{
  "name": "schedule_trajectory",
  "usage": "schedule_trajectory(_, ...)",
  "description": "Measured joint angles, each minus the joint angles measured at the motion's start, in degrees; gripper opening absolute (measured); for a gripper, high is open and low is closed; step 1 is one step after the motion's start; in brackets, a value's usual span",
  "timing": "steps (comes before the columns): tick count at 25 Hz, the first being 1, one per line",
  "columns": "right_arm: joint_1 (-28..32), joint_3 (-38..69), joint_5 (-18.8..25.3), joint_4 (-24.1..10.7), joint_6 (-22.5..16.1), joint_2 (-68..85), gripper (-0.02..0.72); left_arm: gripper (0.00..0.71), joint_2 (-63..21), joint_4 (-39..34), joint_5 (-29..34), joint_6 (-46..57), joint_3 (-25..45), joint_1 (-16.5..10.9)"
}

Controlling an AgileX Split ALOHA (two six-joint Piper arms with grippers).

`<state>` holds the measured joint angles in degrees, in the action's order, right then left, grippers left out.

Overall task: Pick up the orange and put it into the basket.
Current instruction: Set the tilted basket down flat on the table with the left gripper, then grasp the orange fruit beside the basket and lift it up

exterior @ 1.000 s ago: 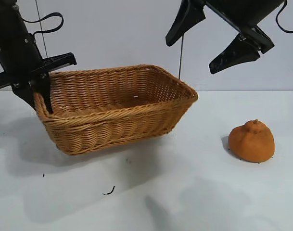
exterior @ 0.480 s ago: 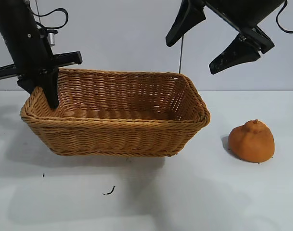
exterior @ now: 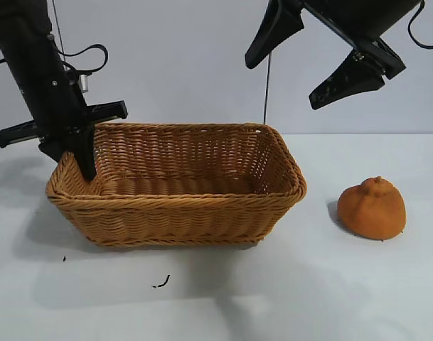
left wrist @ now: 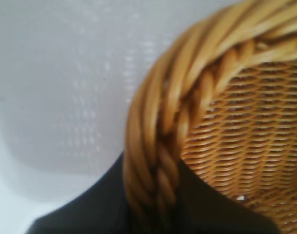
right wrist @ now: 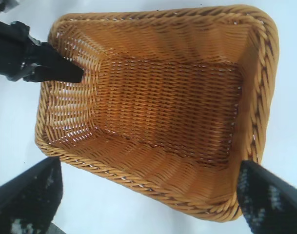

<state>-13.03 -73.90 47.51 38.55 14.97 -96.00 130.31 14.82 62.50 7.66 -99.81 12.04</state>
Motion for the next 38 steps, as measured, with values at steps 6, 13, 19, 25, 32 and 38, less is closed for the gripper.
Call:
schedule_trajectory(6,0.0,0.0,0.0,0.0,0.0,0.0,0.696,0.199,0.0,0.2,-0.1,-0.2,0.0,0.0)
schedule_trajectory(13,0.0,0.0,0.0,0.1,0.0,0.0,0.696,0.649,-0.2,0.6,0.7,-0.2,0.0,0.0)
schedule_trajectory(19,0.0,0.0,0.0,0.1,0.0,0.0,0.696,0.687,-2.3,0.5,3.7,0.3,-2.0,0.0)
schedule_trajectory(25,0.0,0.0,0.0,0.1,0.0,0.0,0.696,0.691,-6.0,-3.0,6.6,0.5,-9.4,0.0)
schedule_trajectory(32,0.0,0.0,0.0,0.1,0.0,0.0,0.696,0.691,-11.5,-9.3,6.9,0.7,-15.0,-0.7)
schedule_trajectory(38,0.0,0.0,0.0,0.0,0.0,0.0,0.696,0.691,-12.2,-10.7,7.0,0.8,-15.0,-6.8)
